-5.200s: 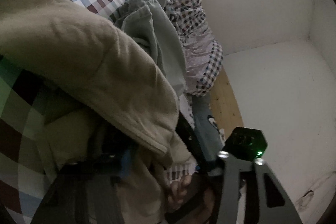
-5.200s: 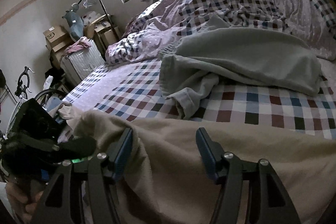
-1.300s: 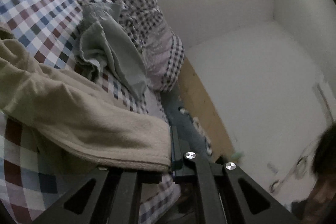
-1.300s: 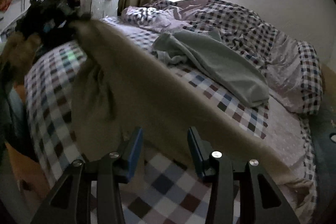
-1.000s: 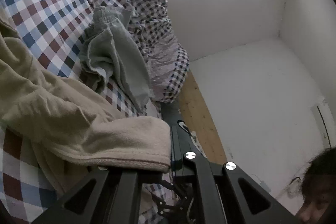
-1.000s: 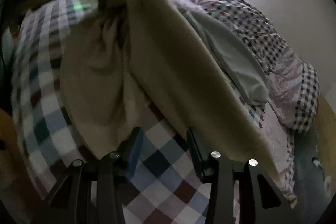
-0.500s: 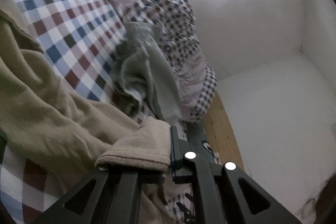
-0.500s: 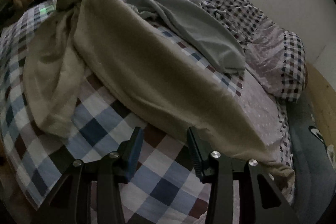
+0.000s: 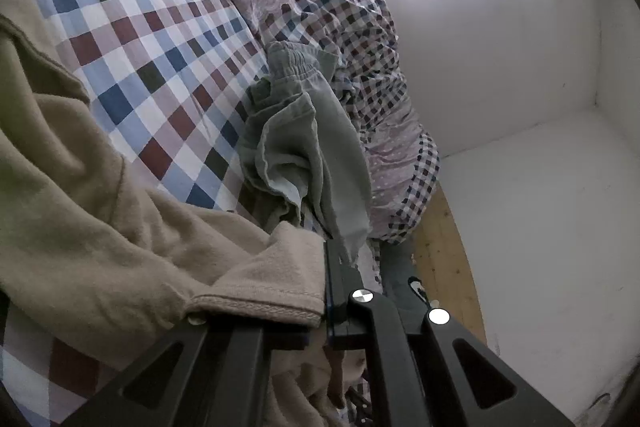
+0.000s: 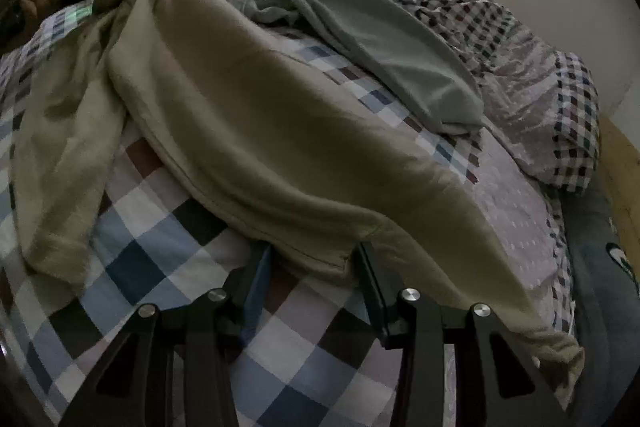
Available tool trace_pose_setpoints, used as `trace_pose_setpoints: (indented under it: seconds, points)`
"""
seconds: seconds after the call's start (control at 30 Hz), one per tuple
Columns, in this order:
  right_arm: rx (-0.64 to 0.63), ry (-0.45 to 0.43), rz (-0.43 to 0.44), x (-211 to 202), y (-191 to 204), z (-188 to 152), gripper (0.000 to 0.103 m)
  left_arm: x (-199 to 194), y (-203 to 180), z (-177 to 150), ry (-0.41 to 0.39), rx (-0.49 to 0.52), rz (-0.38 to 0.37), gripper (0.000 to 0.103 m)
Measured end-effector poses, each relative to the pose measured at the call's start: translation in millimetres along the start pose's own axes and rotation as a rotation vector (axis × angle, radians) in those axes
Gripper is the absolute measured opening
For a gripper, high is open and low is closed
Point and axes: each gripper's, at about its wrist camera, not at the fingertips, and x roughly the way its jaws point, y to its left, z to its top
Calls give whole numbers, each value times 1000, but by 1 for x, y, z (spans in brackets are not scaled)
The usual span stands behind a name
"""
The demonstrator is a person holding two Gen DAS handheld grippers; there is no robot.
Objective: Fold clothes
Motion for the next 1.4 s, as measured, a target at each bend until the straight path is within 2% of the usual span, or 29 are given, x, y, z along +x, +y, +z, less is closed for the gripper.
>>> trace_pose_setpoints:
  seconds: [0.13, 0.23, 0.37, 0.47, 0.57, 0.77, 0.9, 1.07, 1.2, 1.4]
  points:
    - [1, -1, -9, 0, 1, -1, 45, 2, -1, 1, 3, 5, 6, 3]
    - [-13, 7, -27, -2, 3, 0, 36, 1, -1, 1, 5, 4, 8, 3]
    - [-31, 17, -52, -4, 6, 2, 19, 0, -2, 1, 7, 7, 12, 3]
    - [-44, 25, -71, -6, 9, 3, 10, -2, -3, 1, 9, 10, 15, 3]
    - [-55, 30, -90, -9, 11, 4, 7, -3, -4, 0, 7, 13, 17, 3]
    - [35, -102, -161, -72, -3, 12, 7, -14, -18, -3, 1, 36, -10, 3]
    - [123, -219, -219, -115, -15, 21, 7, -31, -47, -6, -12, 106, -37, 3]
    - [208, -329, -297, -154, -42, 50, 6, -49, -92, 7, -40, 156, -78, 3]
    - [239, -389, -336, -171, -66, 84, 6, -46, -130, 39, -55, 216, -67, 3]
    - [294, -406, -327, -150, -122, 152, 6, -22, -178, 99, -68, 283, -14, 3]
